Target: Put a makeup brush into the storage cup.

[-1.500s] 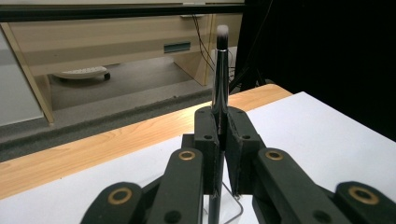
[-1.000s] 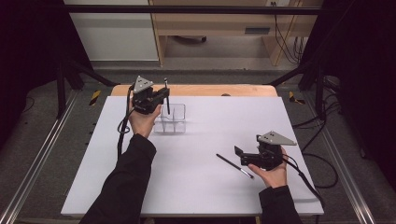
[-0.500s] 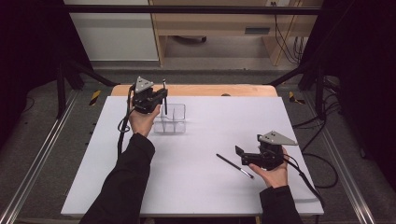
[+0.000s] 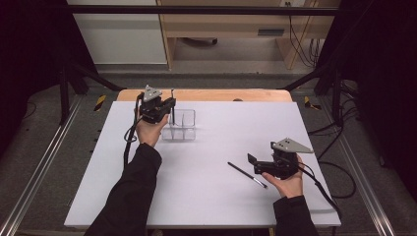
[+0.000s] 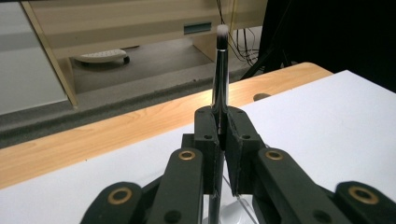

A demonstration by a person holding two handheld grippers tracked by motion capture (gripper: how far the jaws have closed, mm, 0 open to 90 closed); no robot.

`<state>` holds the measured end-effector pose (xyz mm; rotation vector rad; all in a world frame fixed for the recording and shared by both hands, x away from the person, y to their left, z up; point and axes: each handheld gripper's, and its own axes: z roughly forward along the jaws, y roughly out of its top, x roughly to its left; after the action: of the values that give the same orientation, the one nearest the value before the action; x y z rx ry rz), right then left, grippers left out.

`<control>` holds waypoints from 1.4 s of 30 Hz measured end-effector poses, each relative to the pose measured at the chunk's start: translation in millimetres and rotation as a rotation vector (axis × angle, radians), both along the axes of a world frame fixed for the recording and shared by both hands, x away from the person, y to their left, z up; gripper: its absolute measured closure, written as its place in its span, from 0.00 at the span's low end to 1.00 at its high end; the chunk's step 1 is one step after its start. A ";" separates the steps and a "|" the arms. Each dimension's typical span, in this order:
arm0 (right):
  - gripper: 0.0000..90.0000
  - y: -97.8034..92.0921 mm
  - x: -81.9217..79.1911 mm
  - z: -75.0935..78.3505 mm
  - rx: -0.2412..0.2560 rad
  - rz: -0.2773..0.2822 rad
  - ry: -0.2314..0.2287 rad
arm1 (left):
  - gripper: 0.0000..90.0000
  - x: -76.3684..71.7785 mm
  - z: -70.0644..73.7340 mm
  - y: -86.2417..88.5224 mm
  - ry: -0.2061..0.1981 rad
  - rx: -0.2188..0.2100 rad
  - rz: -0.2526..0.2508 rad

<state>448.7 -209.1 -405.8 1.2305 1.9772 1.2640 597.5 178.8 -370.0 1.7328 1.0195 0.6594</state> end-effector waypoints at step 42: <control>0.07 2.2 0.7 -1.8 -0.005 0.005 0.008 | 0.92 -2.4 -38.6 -3.6 0.093 0.045 -0.003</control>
<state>449.4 -206.9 -407.6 1.2301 1.9891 1.2576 595.0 175.1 -408.6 1.8177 1.0731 0.6090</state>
